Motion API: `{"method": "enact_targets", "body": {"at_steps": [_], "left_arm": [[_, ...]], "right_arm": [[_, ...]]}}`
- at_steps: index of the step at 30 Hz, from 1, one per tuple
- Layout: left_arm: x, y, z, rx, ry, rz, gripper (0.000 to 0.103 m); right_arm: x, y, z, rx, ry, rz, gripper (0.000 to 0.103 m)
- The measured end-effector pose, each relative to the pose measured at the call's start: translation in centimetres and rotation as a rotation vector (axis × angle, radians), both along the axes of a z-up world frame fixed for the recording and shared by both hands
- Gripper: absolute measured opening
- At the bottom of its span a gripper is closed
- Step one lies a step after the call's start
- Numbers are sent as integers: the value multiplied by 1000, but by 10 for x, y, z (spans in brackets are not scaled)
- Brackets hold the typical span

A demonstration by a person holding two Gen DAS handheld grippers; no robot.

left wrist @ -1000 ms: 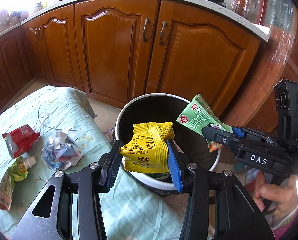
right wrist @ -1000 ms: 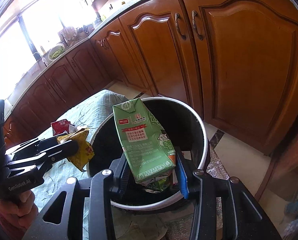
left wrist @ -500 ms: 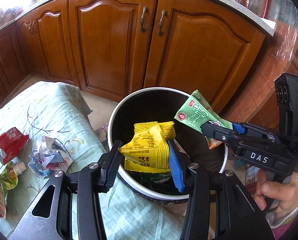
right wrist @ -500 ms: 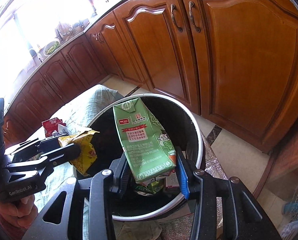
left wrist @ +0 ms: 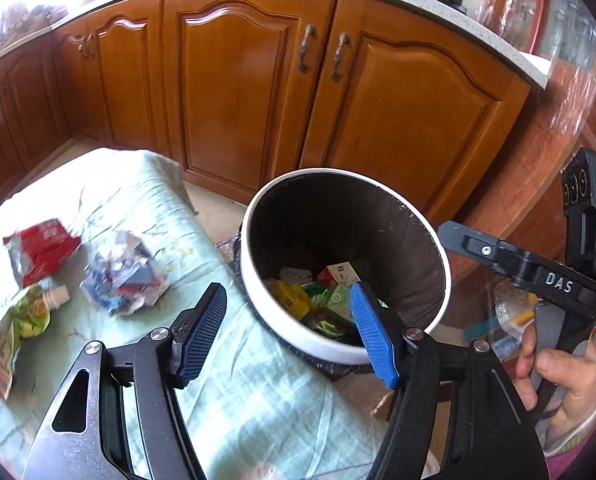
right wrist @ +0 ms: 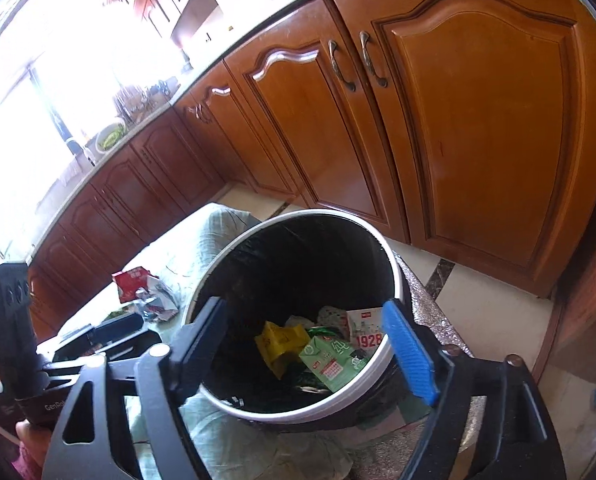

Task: Collect trash
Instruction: 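Open both tools to drop the bag and carton into the bin, then move both open tools back over the table toward the wrappers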

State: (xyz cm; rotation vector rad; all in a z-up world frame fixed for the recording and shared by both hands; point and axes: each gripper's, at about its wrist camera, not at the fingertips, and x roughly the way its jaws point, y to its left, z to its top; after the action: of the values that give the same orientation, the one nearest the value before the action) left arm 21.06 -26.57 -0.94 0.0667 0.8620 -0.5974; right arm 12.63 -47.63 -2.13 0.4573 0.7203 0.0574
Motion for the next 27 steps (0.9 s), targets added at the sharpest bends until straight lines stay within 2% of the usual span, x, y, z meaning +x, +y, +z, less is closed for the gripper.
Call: {"method": "enact_targets", "body": {"at_steps": [2,10,27], "left_arm": [[-8,16,-2,-15,1,26,66],[-40,87,-16,-51,18,155,66],[-76,213,-28,-77,35,386,67]], "right_arm": [[-6,7,1,23,-23,-5,95],[-22,56,-1,59,-62,62,96],[-30,177,-20,16,-9,287,96]]}}
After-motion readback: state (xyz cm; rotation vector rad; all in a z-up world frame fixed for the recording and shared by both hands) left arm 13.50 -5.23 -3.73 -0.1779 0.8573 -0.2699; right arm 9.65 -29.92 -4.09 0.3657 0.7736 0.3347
